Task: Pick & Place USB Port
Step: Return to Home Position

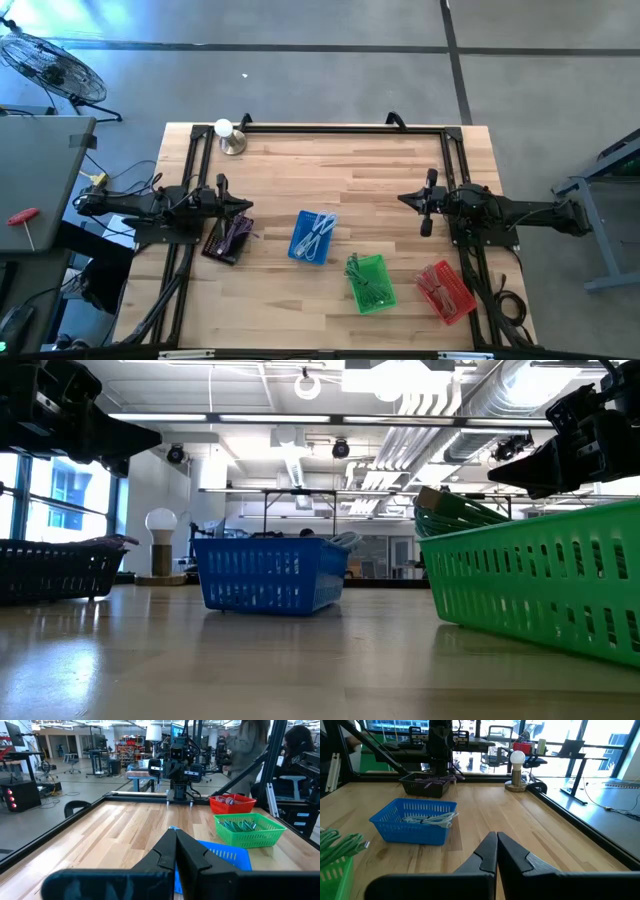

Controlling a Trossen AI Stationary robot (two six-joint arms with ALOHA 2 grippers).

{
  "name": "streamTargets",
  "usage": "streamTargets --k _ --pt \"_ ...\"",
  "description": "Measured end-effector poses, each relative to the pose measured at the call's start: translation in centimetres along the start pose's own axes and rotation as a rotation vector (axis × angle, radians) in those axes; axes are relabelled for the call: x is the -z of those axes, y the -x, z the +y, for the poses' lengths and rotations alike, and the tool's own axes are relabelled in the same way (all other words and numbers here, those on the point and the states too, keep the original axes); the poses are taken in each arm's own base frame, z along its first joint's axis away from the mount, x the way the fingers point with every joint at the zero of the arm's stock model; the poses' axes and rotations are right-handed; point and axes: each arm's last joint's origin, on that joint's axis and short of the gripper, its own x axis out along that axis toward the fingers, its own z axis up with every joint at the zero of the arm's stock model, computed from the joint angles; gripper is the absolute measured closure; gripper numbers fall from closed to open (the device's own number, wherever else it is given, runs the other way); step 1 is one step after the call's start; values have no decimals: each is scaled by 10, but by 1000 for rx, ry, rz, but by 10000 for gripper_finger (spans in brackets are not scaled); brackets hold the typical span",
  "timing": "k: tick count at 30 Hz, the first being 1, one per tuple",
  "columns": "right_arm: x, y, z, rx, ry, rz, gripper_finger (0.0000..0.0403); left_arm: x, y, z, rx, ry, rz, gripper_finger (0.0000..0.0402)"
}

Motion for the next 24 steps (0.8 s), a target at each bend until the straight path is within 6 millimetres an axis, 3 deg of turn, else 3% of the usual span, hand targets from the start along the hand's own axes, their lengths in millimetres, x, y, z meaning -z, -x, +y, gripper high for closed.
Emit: streamTargets --k 24 --pt "0 0 0 0 0 0 402 0 0 0 0 0 0 401"
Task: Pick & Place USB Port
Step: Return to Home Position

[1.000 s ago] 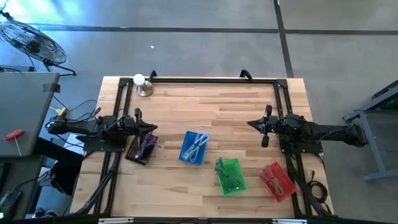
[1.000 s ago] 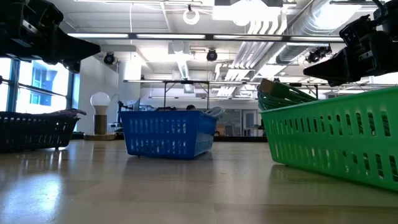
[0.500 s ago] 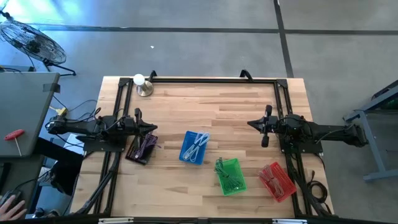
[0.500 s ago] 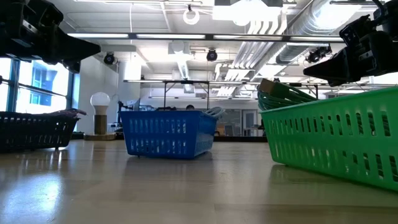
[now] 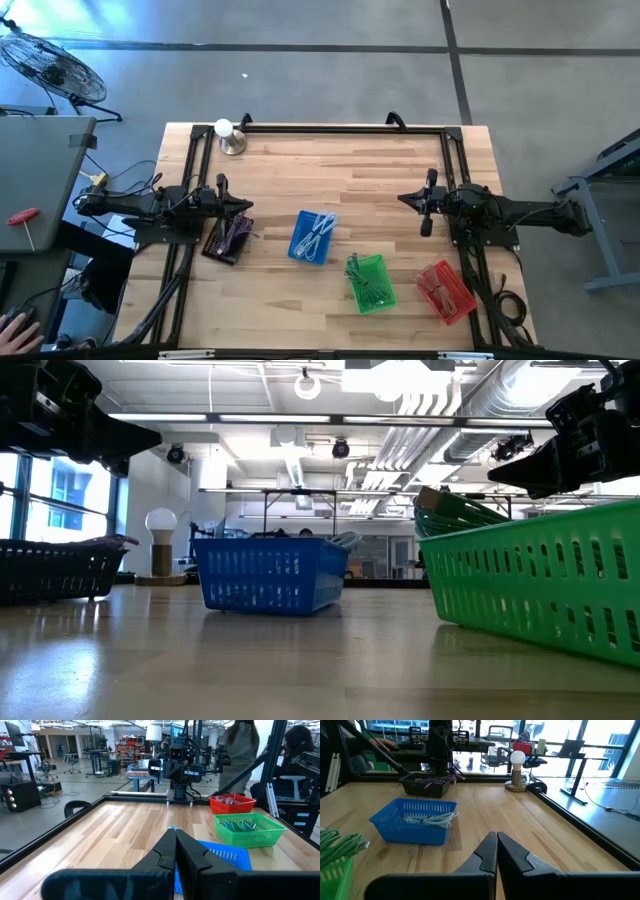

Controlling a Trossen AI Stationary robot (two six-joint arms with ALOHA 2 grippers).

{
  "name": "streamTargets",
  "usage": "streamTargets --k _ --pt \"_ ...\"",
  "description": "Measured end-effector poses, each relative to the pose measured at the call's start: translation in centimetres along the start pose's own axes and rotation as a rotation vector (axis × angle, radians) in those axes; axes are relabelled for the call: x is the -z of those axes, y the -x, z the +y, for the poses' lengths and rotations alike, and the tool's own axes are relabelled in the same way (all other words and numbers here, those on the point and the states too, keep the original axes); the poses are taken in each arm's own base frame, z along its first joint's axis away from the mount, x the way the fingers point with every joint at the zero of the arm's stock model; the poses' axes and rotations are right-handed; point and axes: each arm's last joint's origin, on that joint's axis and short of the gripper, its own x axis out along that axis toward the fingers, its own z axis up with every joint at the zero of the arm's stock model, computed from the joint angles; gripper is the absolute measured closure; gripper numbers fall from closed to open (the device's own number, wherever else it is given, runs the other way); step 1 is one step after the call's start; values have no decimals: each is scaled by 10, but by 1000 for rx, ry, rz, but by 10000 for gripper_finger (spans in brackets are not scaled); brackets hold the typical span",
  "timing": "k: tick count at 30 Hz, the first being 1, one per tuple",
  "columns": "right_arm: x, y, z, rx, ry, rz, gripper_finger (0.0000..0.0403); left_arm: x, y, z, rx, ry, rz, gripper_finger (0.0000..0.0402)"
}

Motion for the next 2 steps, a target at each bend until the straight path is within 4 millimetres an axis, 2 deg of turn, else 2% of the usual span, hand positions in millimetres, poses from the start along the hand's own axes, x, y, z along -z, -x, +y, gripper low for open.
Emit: streamTargets --k 2 --pt "0 0 0 0 0 0 402 0 0 0 0 0 0 401"
